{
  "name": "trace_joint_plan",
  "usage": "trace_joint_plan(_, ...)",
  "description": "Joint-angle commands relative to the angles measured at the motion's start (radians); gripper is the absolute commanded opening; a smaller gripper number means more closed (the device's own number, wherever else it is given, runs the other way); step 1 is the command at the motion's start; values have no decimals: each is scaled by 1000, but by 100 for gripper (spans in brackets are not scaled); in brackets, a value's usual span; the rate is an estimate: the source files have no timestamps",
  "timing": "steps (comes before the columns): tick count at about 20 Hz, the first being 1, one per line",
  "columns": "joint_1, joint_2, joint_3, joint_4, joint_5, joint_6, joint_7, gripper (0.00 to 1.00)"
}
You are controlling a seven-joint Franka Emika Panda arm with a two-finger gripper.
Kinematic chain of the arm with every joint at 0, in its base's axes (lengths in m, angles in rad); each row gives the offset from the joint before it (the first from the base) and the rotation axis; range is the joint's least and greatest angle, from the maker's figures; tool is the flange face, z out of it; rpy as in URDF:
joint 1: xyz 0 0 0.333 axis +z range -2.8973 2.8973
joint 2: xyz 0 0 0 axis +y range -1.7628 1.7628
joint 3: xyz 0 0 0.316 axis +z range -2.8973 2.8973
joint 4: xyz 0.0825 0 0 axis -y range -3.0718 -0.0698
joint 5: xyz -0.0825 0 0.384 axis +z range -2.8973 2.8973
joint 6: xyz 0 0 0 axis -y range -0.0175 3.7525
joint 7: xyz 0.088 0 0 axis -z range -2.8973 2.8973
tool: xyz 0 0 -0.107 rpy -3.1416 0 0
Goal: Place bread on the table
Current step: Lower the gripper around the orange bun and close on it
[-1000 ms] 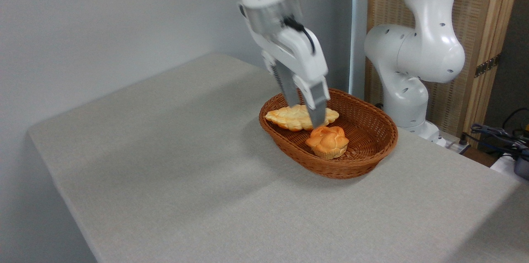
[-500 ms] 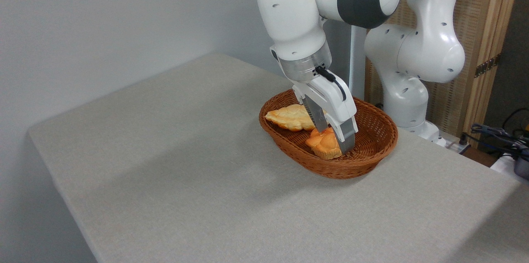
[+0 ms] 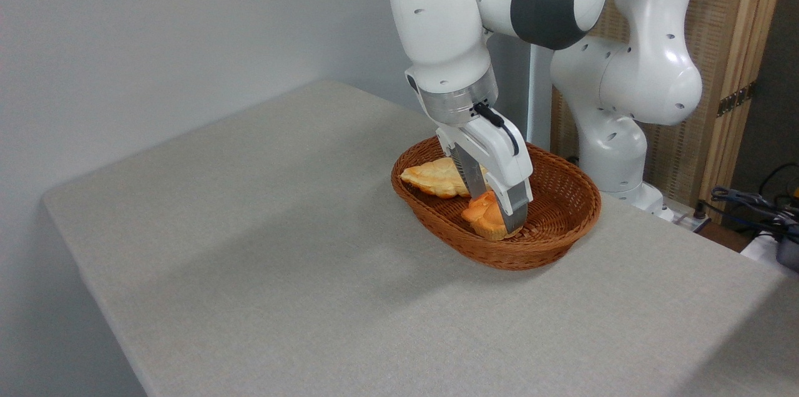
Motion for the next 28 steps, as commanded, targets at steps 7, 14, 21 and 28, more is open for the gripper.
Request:
trace_joint_plan(7, -29, -13, 11, -50, -21, 23, 17, 100)
trace_joint_plan(14, -30, -8, 11, -92, -19, 70, 20, 79)
trace_joint_plan(21, -29, 9, 12, -90, -6, 84, 108, 43)
trace_joint_plan(28, -27, 9, 12, -90, -4, 82, 108, 40)
